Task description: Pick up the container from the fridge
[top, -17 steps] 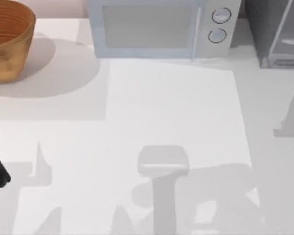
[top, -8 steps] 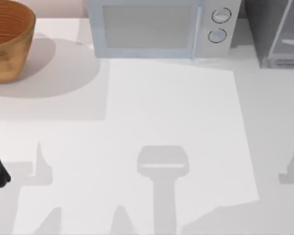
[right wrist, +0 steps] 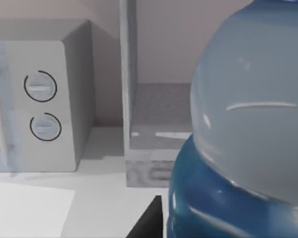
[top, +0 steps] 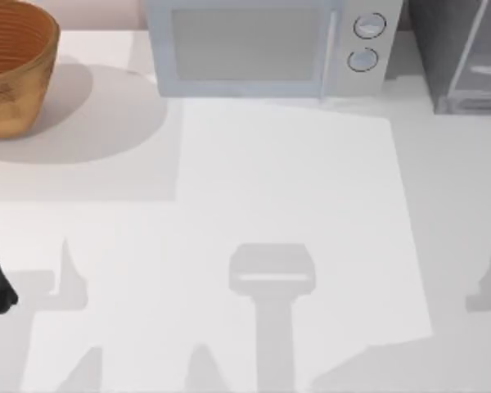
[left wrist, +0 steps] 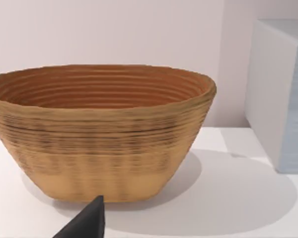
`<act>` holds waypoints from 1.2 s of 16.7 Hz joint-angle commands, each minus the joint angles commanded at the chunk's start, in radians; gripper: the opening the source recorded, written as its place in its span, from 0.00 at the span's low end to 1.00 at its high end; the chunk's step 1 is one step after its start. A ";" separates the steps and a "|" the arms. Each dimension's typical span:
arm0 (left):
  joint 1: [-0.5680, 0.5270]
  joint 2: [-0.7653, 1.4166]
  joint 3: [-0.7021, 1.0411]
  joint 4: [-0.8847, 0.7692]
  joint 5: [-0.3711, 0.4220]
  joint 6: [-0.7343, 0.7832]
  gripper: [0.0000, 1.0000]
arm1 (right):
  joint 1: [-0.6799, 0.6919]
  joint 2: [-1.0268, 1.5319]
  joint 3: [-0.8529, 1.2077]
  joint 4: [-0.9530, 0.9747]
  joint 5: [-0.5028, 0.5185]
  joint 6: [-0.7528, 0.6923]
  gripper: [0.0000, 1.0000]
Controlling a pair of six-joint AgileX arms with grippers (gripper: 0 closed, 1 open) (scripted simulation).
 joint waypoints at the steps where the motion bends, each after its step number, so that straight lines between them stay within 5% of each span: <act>1: 0.000 0.000 0.000 0.000 0.000 0.000 1.00 | 0.009 0.008 0.008 0.009 0.007 -0.004 0.00; 7: 0.000 0.000 0.000 0.000 0.000 0.000 1.00 | 0.222 0.256 0.187 0.229 0.205 -0.066 0.00; 20: 0.000 0.000 0.000 0.000 0.000 0.000 1.00 | 1.027 1.571 0.641 0.863 1.023 -0.050 0.00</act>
